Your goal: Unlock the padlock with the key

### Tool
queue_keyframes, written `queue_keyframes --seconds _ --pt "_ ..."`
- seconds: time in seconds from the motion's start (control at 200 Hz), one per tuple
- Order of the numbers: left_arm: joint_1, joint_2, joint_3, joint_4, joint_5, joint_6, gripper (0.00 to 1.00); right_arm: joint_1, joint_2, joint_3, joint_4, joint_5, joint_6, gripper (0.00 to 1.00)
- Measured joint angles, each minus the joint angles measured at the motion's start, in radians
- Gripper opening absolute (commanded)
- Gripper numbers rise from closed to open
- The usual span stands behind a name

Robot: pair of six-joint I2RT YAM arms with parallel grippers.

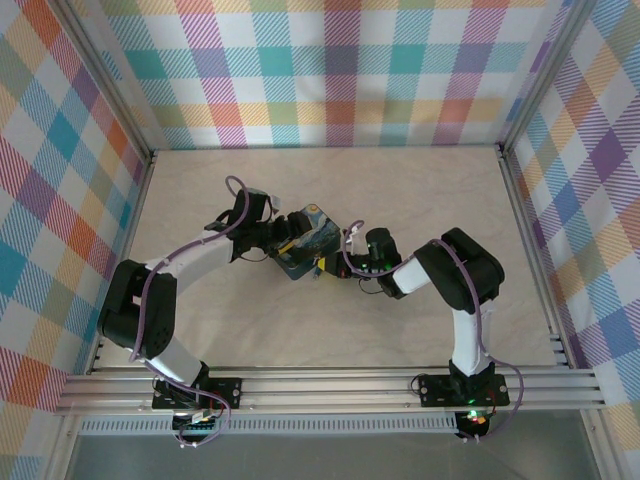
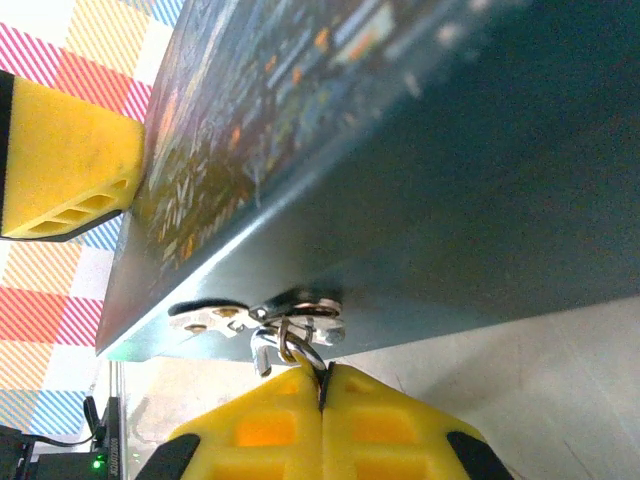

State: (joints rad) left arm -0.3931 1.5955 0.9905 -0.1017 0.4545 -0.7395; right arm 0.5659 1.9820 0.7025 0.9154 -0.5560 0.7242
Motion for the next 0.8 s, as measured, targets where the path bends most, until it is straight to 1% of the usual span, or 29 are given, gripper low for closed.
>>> queue_keyframes --seconds 0.255,0.655,0.8 --pt "-0.002 -0.005 -0.009 0.013 -0.003 0.0 0.81 -0.018 -0.029 -0.022 -0.018 0.029 0.006 0.05" --pt "-0.006 -0.012 -0.019 0.028 -0.01 0.0 0.82 -0.021 -0.057 -0.022 -0.025 0.091 0.082 0.05" --pt "-0.008 -0.013 -0.019 0.029 -0.01 0.0 0.84 -0.029 -0.066 -0.02 -0.034 0.121 0.113 0.05"
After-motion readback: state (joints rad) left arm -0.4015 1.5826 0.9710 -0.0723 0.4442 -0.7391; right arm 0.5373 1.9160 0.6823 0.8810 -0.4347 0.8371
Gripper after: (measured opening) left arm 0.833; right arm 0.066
